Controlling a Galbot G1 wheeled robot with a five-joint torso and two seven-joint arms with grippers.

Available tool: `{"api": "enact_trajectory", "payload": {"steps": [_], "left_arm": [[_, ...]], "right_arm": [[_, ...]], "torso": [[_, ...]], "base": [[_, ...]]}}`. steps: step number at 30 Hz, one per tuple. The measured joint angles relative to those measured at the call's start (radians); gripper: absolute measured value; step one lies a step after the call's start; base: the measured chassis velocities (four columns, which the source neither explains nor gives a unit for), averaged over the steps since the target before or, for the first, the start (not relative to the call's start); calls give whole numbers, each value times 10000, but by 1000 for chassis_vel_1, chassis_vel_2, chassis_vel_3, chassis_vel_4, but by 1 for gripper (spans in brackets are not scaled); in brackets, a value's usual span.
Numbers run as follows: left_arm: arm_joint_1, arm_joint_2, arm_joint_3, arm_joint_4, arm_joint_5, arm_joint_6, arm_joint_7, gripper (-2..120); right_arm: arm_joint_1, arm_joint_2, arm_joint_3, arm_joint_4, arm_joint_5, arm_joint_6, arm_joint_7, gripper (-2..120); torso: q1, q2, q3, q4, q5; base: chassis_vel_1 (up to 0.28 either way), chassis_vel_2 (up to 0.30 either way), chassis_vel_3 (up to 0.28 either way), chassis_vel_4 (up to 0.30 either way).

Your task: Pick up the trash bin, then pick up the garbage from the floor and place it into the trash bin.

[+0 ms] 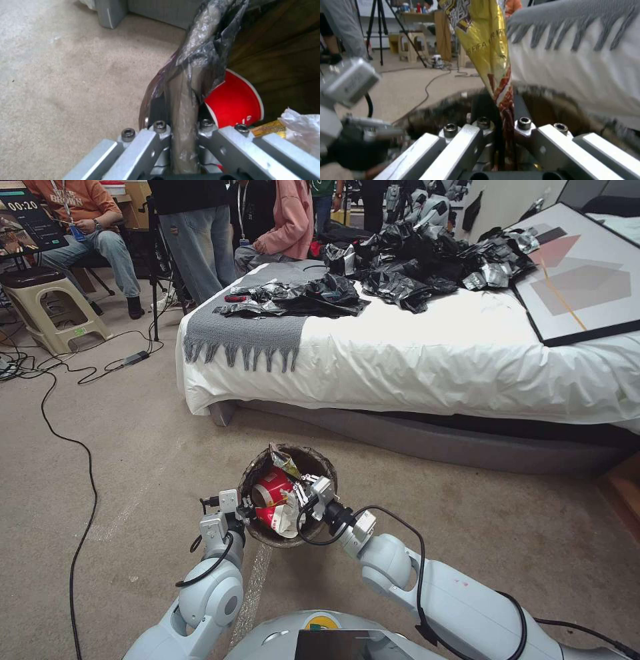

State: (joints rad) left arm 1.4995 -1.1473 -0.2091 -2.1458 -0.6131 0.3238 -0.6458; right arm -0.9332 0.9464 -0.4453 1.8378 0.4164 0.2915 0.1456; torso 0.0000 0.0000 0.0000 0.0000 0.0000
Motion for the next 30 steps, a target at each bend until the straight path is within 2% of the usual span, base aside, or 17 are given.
{"api": "enact_trajectory", "payload": {"steps": [8,11,12,15,16,18,21,22,25,26,28,29,30], "left_arm": [[-17,2,3,-14,-21,-17,6,0],[-49,9,6,-14,-49,-26,7,0],[-49,9,6,-14,-49,-26,7,0],[-63,18,8,-13,-83,-30,7,0],[-63,18,8,-13,-83,-30,7,0],[-72,28,7,-4,-101,-36,7,0],[-75,33,3,2,-106,-40,8,0],[-76,35,3,4,-108,-41,7,0],[-77,37,1,7,-110,-42,7,0],[-77,38,0,8,-110,-41,7,0],[-78,39,0,8,-111,-42,7,0],[-80,40,0,11,-112,-43,7,0],[-80,40,0,11,-112,-43,7,0]], "right_arm": [[108,167,-223,-564,-377,-3,233,-2],[146,201,-325,-787,-613,-68,430,9],[146,201,-325,-787,-613,-68,430,9],[153,205,-344,-893,-796,-193,546,25],[153,205,-344,-893,-796,-193,546,25],[151,219,-329,-891,-788,-255,578,34],[151,226,-314,-877,-778,-271,587,37],[151,231,-307,-865,-773,-281,592,46],[151,233,-302,-855,-759,-290,597,47],[151,236,-297,-845,-747,-298,601,57],[151,236,-297,-845,-747,-298,601,57],[151,241,-291,-814,-716,-318,613,70],[151,241,-291,-814,-716,-318,613,70]], "torso": [[0,0,0,0,-1],[0,0,0,0,-1],[0,0,0,0,-1],[0,0,0,0,-1],[0,0,0,0,-1],[0,0,0,0,-1],[0,0,0,0,-1],[0,0,0,0,-1],[0,0,0,0,-1],[0,0,0,0,-1],[0,0,0,0,-1],[0,0,0,0,-1],[0,0,0,0,-1]], "base": [[0,0,0,0],[0,0,0,0],[0,0,0,0],[0,0,0,0],[0,0,0,0],[0,0,0,0],[0,0,0,0],[0,0,0,0],[0,0,0,0],[0,0,0,0],[0,0,0,0],[0,0,0,0],[0,0,0,0]]}}
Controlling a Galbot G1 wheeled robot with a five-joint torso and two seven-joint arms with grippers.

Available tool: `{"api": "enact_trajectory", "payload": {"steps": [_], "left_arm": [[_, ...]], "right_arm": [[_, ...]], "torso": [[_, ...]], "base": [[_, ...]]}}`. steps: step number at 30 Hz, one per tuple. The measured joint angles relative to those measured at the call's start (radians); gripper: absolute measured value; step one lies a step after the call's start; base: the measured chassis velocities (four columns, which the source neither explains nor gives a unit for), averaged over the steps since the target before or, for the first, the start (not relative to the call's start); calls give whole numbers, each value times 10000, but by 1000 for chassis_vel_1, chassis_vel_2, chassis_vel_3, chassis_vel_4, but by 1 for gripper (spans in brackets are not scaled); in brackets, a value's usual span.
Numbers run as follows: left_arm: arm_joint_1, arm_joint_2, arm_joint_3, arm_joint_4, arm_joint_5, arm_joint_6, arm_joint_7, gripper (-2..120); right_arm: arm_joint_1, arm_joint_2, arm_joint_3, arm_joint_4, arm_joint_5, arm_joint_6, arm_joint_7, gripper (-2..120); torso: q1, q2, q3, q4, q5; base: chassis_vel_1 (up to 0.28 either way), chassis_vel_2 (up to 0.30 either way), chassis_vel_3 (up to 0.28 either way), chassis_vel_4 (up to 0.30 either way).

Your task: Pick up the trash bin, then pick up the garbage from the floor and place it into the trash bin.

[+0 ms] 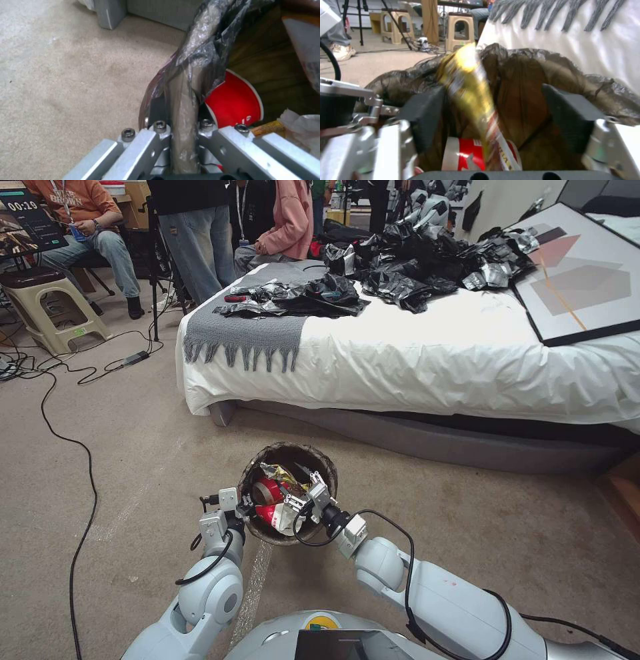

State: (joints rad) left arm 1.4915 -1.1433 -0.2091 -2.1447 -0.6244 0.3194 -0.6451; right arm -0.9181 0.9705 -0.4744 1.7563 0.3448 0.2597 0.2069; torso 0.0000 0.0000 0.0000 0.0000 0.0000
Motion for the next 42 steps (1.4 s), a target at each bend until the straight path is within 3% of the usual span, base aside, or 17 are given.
{"api": "enact_trajectory", "payload": {"steps": [1,2,3,5,17,26,37,42], "left_arm": [[0,0,0,0,0,0,0,0],[-2,0,0,3,0,-1,0,0],[-2,0,0,3,0,-1,0,0],[-6,-5,0,11,-3,-4,0,0],[-11,-17,1,29,-5,-9,1,0],[-35,-35,18,77,-6,-14,2,0],[-46,-19,-6,80,-19,-10,-9,0],[-33,14,-89,62,-2,-11,-3,0]], "right_arm": [[0,1,0,9,7,-5,3,70],[0,2,1,23,17,-11,6,80],[0,2,1,23,17,-11,6,80],[2,6,6,85,61,-37,21,96],[20,13,23,195,139,-86,108,100],[197,-118,502,1115,712,-192,209,100],[-49,-857,2478,3465,1644,-562,745,100],[-1454,-965,4422,3799,1305,-1132,1689,100]], "torso": [[0,0,0,0,0],[0,0,0,0,0],[0,0,0,0,0],[0,0,0,0,0],[0,0,0,0,0],[0,0,0,0,1],[0,0,0,1,1],[0,0,0,-3,2]], "base": [[0,0,0,0],[0,0,0,0],[0,0,0,0],[0,0,0,0],[0,0,0,0],[0,0,0,0],[0,0,0,0],[0,0,0,0]]}}
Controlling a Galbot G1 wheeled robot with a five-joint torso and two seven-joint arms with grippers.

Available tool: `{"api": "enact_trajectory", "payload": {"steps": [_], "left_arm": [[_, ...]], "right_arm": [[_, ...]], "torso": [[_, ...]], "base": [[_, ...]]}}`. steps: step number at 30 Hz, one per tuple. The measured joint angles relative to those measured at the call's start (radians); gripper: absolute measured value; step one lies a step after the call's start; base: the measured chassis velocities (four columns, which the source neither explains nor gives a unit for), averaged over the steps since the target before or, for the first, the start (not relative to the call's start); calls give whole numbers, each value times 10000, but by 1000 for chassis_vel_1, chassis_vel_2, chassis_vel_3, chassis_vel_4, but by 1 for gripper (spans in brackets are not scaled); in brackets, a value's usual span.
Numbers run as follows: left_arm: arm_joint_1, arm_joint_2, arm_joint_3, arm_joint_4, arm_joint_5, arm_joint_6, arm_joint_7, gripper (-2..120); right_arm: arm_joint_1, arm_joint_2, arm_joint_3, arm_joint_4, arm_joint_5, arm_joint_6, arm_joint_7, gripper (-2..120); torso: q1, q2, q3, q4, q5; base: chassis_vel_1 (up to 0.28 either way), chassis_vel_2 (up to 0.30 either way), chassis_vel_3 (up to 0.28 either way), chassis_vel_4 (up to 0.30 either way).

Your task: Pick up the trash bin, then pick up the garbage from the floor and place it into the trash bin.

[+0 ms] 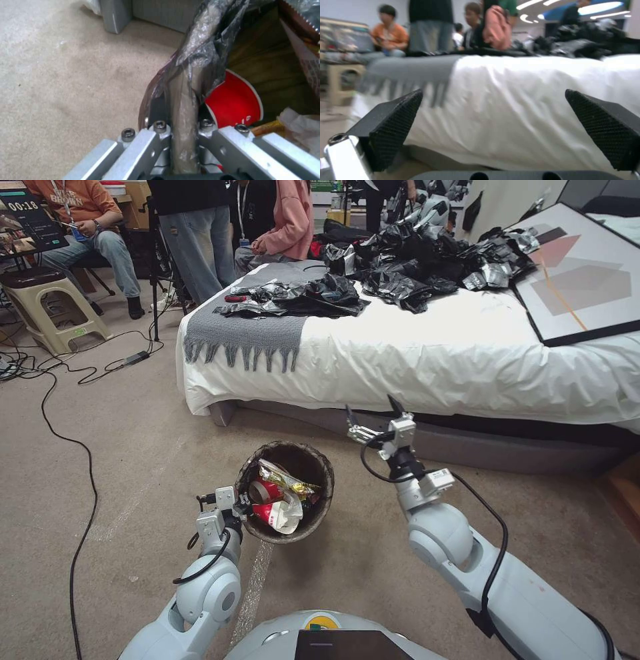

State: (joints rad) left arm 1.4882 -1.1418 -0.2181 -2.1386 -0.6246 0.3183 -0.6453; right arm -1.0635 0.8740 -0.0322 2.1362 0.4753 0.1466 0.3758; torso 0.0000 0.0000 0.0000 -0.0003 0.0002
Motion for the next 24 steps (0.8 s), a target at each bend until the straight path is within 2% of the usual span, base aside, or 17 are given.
{"api": "enact_trajectory", "payload": {"steps": [2,4,7,9,18,24], "left_arm": [[14,-6,-27,-7,17,-3,0,0],[40,-31,-92,-45,74,-13,9,0],[41,-33,-103,-47,108,-25,19,0],[39,-45,-132,-23,181,-53,31,0],[37,-68,-133,-19,318,-93,49,0],[41,-28,-131,-67,272,-137,25,0]], "right_arm": [[-195,38,258,-4,-102,-54,101,100],[-1198,299,1297,-107,-586,-228,256,100],[-1788,464,1822,-150,-837,-335,275,100],[-2756,808,2675,-261,-1423,-429,317,100],[-3860,1398,3276,-517,-2442,-491,473,100],[-4562,2028,3505,-881,-3086,-183,463,100]], "torso": [[0,0,0,0,0],[0,0,0,4,0],[0,0,0,2,0],[0,0,0,-1,0],[0,0,-1,3,-2],[0,0,-1,2,-2]], "base": [[0,0,0,0],[0,0,0,0],[0,0,0,0],[0,0,0,0],[0,0,0,0],[0,0,0,0]]}}
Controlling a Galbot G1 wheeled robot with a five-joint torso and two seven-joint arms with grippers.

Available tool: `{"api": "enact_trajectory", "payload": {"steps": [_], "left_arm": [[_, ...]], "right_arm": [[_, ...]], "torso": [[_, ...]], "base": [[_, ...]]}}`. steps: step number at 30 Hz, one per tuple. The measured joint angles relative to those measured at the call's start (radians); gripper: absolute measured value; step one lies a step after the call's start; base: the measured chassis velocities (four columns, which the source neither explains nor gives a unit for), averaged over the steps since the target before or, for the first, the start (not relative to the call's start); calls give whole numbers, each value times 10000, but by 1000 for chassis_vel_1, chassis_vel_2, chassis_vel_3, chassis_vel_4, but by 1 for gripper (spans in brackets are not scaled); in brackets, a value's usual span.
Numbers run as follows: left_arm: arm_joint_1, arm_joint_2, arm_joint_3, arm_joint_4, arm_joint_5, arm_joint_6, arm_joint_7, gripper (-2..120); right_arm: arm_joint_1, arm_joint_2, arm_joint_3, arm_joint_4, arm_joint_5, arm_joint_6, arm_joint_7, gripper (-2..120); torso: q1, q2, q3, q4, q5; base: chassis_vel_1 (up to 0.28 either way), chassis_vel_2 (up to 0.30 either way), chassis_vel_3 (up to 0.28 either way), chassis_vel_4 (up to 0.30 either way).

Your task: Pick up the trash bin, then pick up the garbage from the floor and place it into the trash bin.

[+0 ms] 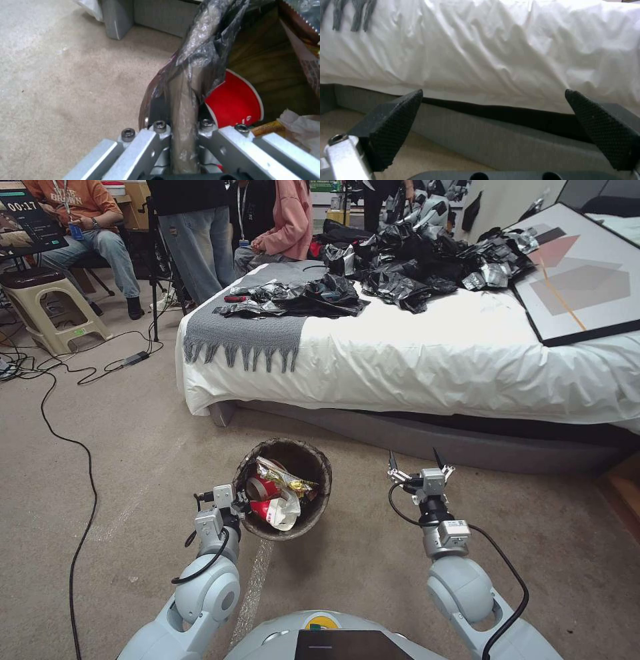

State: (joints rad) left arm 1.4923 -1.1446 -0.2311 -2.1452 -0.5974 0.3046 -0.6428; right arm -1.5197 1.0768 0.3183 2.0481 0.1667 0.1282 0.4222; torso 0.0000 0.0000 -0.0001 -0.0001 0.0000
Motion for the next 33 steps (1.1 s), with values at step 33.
{"api": "enact_trajectory", "payload": {"steps": [33], "left_arm": [[20,-27,-17,-204,-454,64,-139,0]], "right_arm": [[212,112,-281,-133,-32,45,96,100]], "torso": [[0,0,2,0,0]], "base": [[28,27,25,26]]}}
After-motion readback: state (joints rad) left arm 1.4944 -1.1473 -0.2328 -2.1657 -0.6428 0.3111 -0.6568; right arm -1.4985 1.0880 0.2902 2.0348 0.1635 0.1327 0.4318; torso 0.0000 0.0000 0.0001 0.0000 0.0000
